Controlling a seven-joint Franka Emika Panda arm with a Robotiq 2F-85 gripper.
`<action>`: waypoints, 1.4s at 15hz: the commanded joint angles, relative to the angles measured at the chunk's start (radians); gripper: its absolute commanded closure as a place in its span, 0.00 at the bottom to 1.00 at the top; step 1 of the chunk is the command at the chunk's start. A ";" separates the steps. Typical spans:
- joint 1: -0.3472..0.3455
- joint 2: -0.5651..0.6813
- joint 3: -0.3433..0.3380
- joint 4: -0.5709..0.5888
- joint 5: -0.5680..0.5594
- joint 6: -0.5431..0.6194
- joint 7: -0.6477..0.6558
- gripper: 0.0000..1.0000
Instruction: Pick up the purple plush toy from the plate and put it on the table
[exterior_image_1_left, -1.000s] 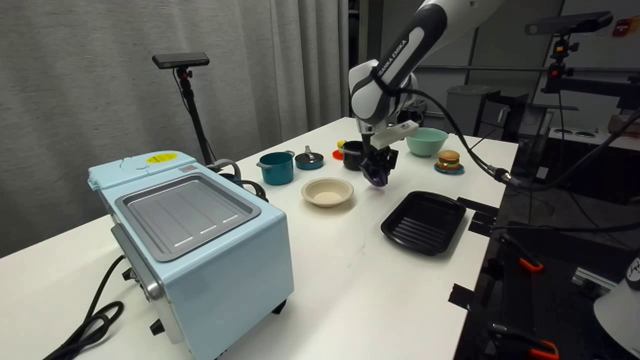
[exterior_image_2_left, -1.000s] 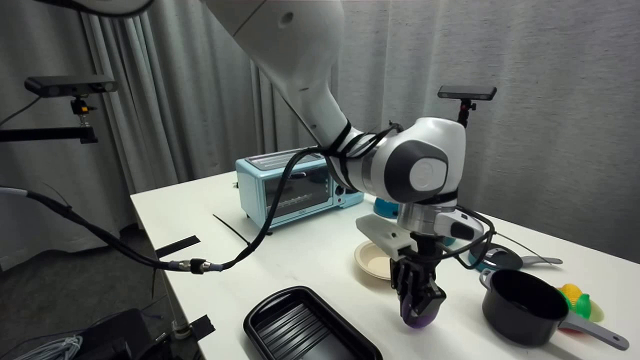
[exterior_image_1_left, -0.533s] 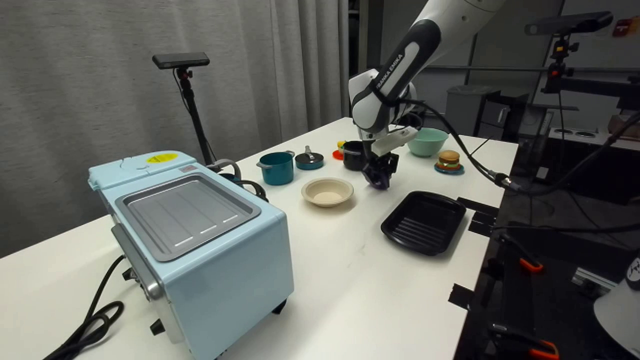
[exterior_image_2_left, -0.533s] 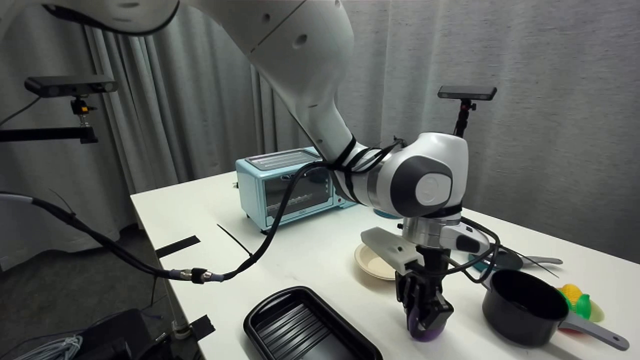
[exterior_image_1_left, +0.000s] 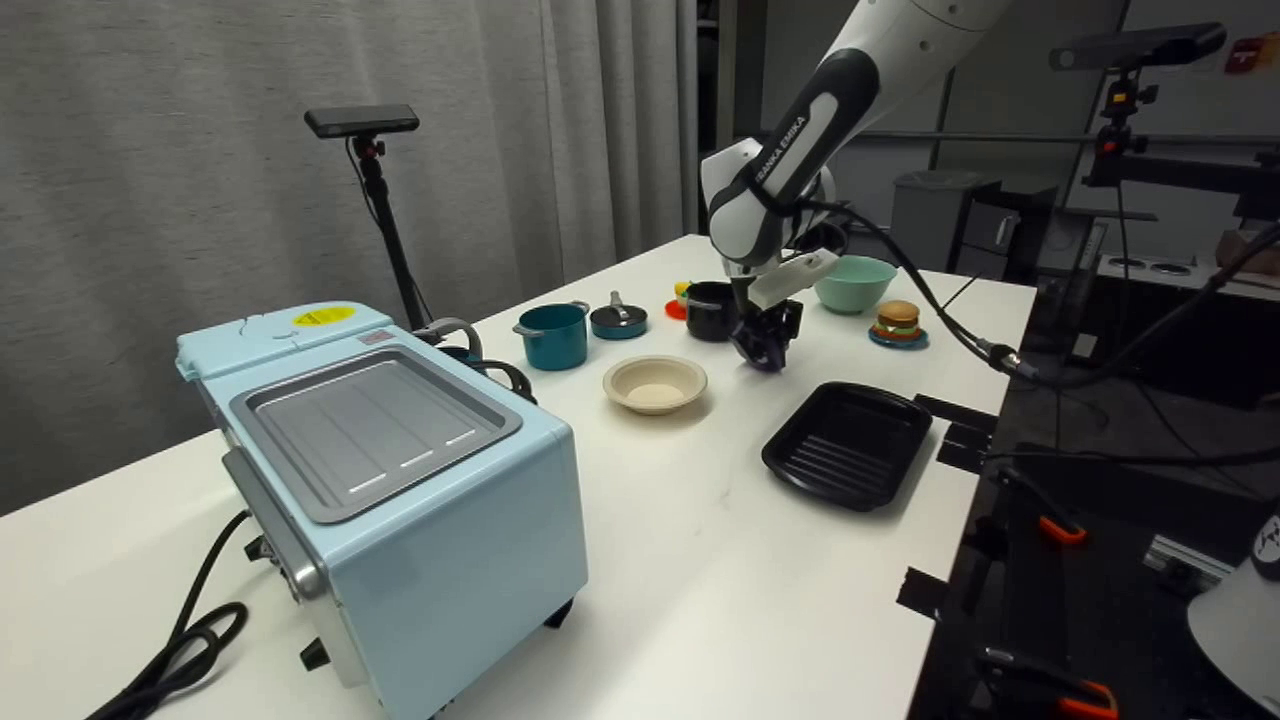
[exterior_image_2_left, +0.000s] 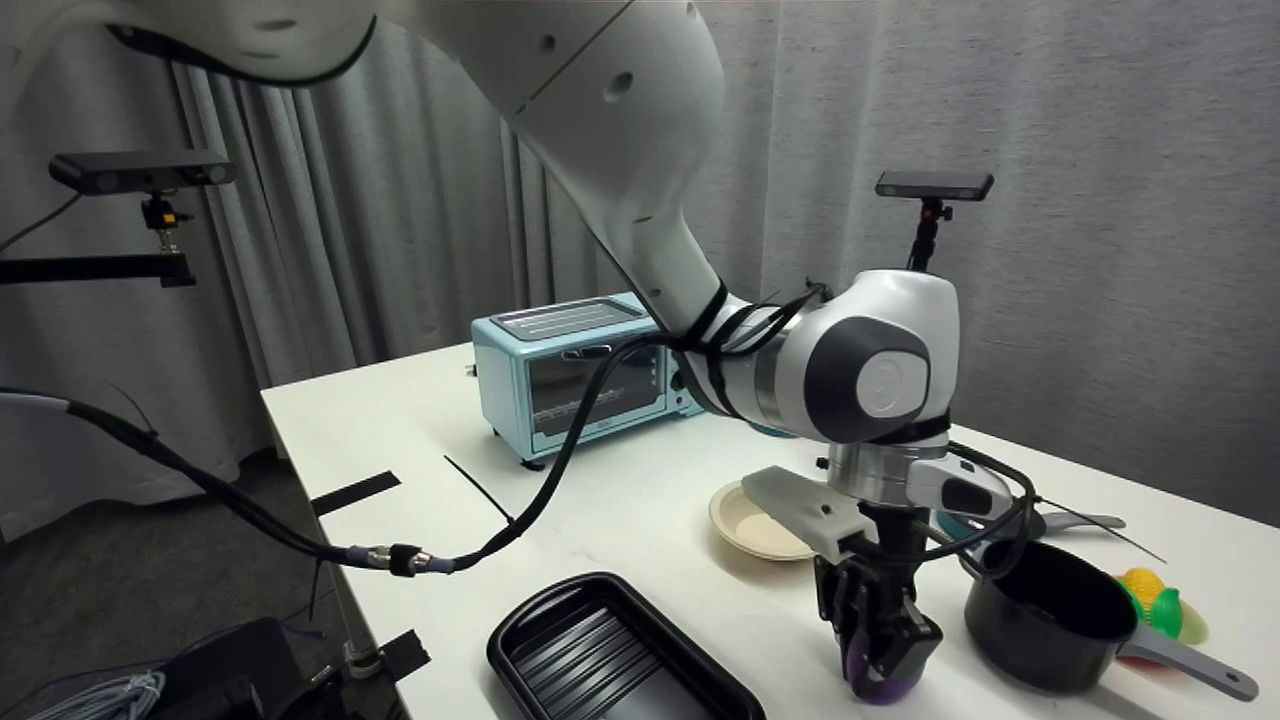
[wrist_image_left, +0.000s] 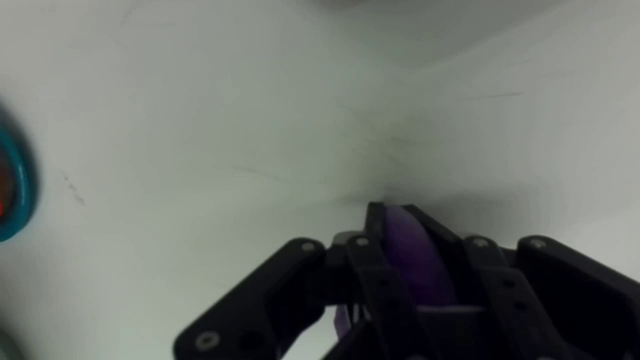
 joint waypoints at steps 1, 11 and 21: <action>-0.004 0.039 -0.017 0.036 -0.022 -0.009 0.019 0.53; -0.027 -0.068 -0.001 0.027 0.009 -0.062 -0.049 0.00; -0.056 -0.242 0.012 0.004 0.023 -0.087 -0.147 0.00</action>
